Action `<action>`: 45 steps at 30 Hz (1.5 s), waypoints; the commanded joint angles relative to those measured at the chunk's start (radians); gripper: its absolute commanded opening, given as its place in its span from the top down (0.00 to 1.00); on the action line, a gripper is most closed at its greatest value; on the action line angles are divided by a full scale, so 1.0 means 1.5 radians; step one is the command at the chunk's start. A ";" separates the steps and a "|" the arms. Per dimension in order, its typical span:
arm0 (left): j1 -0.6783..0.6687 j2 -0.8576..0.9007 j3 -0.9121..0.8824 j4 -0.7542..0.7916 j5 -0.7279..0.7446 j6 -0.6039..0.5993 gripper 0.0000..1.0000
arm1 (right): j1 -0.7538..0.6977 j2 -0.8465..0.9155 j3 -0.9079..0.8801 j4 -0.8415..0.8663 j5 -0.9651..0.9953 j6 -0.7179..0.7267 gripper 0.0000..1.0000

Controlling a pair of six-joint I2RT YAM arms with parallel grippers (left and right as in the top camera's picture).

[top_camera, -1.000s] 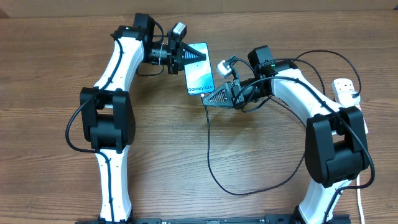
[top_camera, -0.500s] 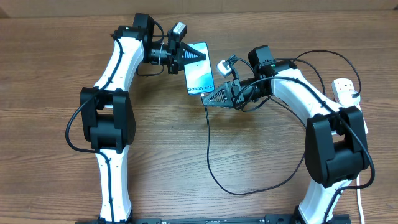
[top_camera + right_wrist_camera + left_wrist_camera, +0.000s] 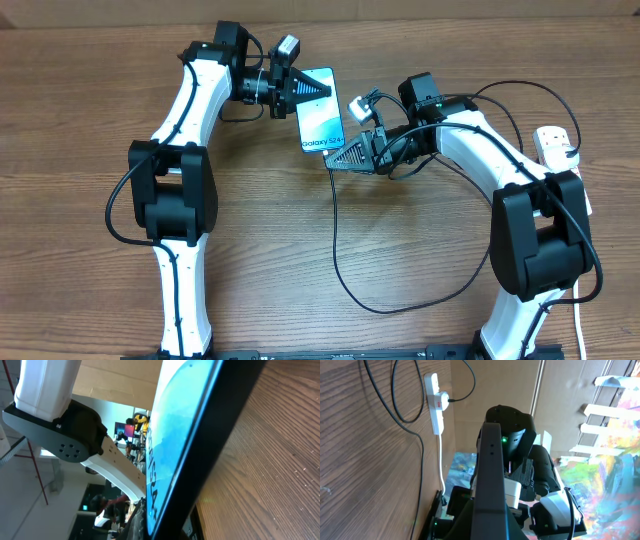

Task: Plug charger to phone and switch on socket

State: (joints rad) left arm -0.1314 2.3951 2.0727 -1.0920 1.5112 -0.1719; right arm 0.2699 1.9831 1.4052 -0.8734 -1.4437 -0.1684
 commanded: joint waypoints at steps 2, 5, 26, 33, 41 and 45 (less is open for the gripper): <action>-0.014 -0.002 0.007 -0.002 0.033 0.025 0.96 | -0.001 -0.018 0.002 0.008 -0.017 0.023 0.96; -0.014 -0.002 0.007 -0.002 0.033 0.025 0.96 | -0.001 -0.018 0.002 0.008 -0.017 0.028 0.96; -0.023 -0.002 0.007 -0.002 0.033 0.025 0.96 | -0.001 -0.018 0.001 0.114 -0.016 0.166 0.96; -0.023 -0.002 0.007 -0.002 0.033 0.032 0.96 | -0.002 -0.018 0.001 0.095 -0.011 0.167 0.96; -0.028 -0.002 0.007 -0.003 0.036 0.032 0.96 | -0.004 -0.018 0.002 0.095 -0.009 0.168 0.96; -0.030 -0.002 0.007 -0.003 0.036 0.030 0.96 | -0.004 -0.018 0.002 0.092 -0.009 0.170 0.96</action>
State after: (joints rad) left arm -0.1280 2.3951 2.0731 -1.0832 1.5246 -0.1501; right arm 0.2779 1.9831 1.3918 -0.7494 -1.4624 0.0792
